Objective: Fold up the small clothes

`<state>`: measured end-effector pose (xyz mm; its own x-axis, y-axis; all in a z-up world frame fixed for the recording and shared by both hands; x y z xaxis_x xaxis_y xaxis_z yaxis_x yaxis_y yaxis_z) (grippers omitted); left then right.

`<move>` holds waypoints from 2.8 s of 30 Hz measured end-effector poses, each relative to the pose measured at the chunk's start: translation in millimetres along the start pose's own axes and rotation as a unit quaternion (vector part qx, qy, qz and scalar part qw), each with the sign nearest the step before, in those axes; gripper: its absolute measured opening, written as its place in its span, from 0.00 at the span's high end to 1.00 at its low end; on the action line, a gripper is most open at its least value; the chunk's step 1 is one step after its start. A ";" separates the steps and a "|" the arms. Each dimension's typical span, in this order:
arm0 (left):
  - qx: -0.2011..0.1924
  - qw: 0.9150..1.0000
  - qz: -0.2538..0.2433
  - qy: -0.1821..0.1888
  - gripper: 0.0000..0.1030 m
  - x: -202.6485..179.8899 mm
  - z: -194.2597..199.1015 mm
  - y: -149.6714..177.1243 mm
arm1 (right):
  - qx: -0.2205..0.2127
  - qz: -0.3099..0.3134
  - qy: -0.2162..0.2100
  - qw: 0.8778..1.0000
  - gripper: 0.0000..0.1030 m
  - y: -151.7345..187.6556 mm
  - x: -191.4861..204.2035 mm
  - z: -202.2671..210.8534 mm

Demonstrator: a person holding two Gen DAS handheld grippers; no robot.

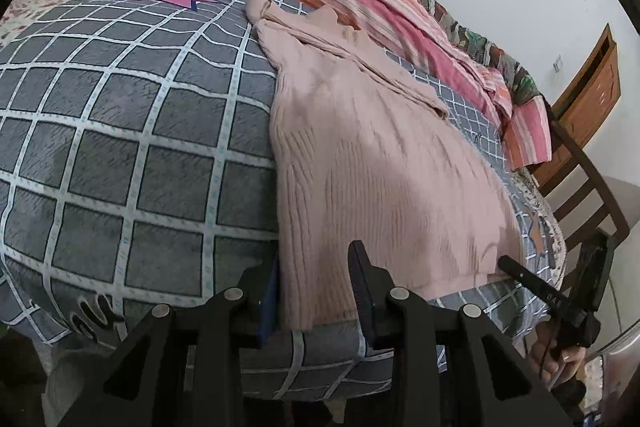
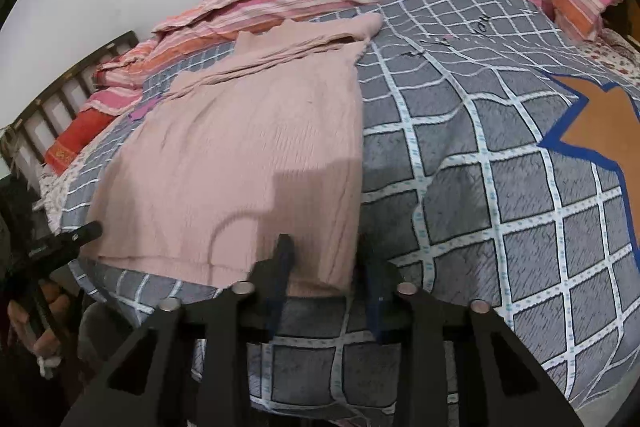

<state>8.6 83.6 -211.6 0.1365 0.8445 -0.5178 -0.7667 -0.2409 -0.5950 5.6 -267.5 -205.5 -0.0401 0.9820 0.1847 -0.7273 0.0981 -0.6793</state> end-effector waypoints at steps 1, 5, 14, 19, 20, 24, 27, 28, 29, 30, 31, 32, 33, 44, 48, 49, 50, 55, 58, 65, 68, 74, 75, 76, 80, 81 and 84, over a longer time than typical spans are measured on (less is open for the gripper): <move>-0.003 1.000 -0.005 -0.006 0.71 -2.2 -0.3 0.2 | -0.001 -0.003 -0.002 1.000 0.73 0.5 0.3 0.0; -0.003 0.999 -0.021 -0.025 0.71 -8.8 0.3 2.5 | -0.013 -0.023 0.010 1.000 0.75 4.5 1.2 2.0; -0.003 1.000 0.018 -0.001 0.87 -1.2 11.6 1.4 | 0.018 -0.025 -0.012 0.999 0.82 1.9 5.4 3.4; -0.015 0.999 0.043 0.026 0.93 0.6 22.0 -10.4 | 0.012 -0.059 -0.026 0.998 0.82 -11.7 -3.2 7.2; -0.018 0.998 0.042 0.032 0.93 -1.6 24.7 -13.8 | 0.016 -0.061 -0.027 0.998 0.83 -13.5 -3.5 6.4; -0.049 0.997 0.032 0.051 0.94 -13.6 40.5 -31.1 | -0.003 -0.051 -0.047 0.998 0.95 -27.6 0.6 17.0; -0.074 0.994 0.042 0.067 0.94 -17.1 51.0 -50.3 | -0.028 -0.052 -0.067 0.996 0.95 -43.3 3.4 30.1; -0.081 0.993 0.046 0.070 0.94 -18.5 52.9 -57.8 | -0.036 -0.053 -0.070 0.995 0.95 -49.3 3.5 34.0; -0.090 0.992 0.049 0.073 0.94 -20.1 55.0 -67.7 | -0.047 -0.057 -0.077 0.994 0.95 -58.2 3.0 38.0; -0.095 0.992 0.050 0.072 0.94 -21.0 56.5 -74.1 | -0.054 -0.062 -0.082 0.993 0.95 -65.0 2.1 40.7; -0.102 0.991 0.050 0.069 0.94 -22.7 57.5 -82.7 | -0.060 -0.068 -0.087 0.992 0.95 -71.4 1.5 42.4; -0.109 0.991 0.049 0.064 0.94 -24.6 58.0 -92.8 | -0.069 -0.077 -0.094 0.990 0.95 -81.5 -0.3 44.0; -0.113 0.991 0.048 0.059 0.94 -25.3 58.6 -100.3 | -0.074 -0.084 -0.098 0.989 0.95 -88.6 -1.2 44.9; -0.150 0.987 0.051 0.008 0.94 -26.3 52.1 -166.7 | -0.134 -0.130 -0.141 0.972 0.95 -162.6 -6.1 44.0; -0.150 0.987 0.050 0.005 0.94 -25.1 46.8 -176.0 | -0.135 -0.111 -0.133 0.976 0.95 -177.1 1.3 40.4; -0.149 0.987 0.053 0.005 0.94 -24.3 45.1 -177.4 | -0.135 -0.109 -0.133 0.976 0.95 -179.1 1.7 39.9; -0.148 0.988 0.055 0.006 0.94 -23.4 43.6 -178.6 | -0.134 -0.106 -0.131 0.977 0.95 -181.6 2.2 38.3; -0.148 0.987 0.056 0.008 0.94 -21.2 39.0 -183.3 | -0.126 -0.106 -0.127 0.978 0.95 -189.4 2.7 31.0; -0.147 0.988 0.054 0.001 0.94 -22.8 36.3 -187.9 | -0.125 -0.101 -0.122 0.980 0.95 -193.7 3.2 28.5; -0.143 0.988 0.042 -0.031 0.94 -29.5 29.8 -198.3 | -0.117 -0.090 -0.109 0.983 0.95 -207.6 8.5 20.3; -0.144 0.988 0.034 -0.039 0.94 -33.4 26.8 -203.1 | -0.116 -0.084 -0.104 0.984 0.95 -213.8 9.9 16.9; -0.144 0.988 0.022 -0.054 0.94 -36.8 19.5 -215.8 | -0.114 -0.070 -0.089 0.987 0.95 -225.0 12.2 9.2; -0.144 0.988 0.020 -0.057 0.94 -37.9 17.4 -218.2 | -0.114 -0.067 -0.086 0.987 0.95 -226.7 12.6 8.3; -0.143 0.988 0.017 -0.060 0.94 -38.5 15.4 -220.5 | -0.114 -0.065 -0.084 0.988 0.95 -228.4 12.9 7.4; -0.142 0.987 0.011 -0.071 0.94 -40.0 4.4 -232.4 | -0.111 -0.059 -0.074 0.989 0.95 -238.0 12.5 -1.0; -0.142 0.987 0.011 -0.072 0.94 -39.5 1.7 -235.1 | -0.109 -0.059 -0.070 0.990 0.95 -240.9 12.3 -4.4; -0.138 0.987 0.010 -0.080 0.94 -37.8 -9.4 -243.5 | -0.105 -0.059 -0.065 0.991 0.95 -248.0 12.4 -13.9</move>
<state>196.0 105.9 -52.9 0.0057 0.8973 -0.4414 -0.5644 -0.3615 -0.7421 195.0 -277.4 -44.7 -0.0615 0.9340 0.3520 -0.5738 0.2555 -0.7781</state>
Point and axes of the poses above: each gripper's, at about its wrist camera, not at the fingertips, and z roughly against the way its jaws point, x to its left, y to its underside, the point moved 3 cm from there along -z, roughly the way its jaws point, and after that the axes turned 4 degrees about y, right-handed, at the moved point
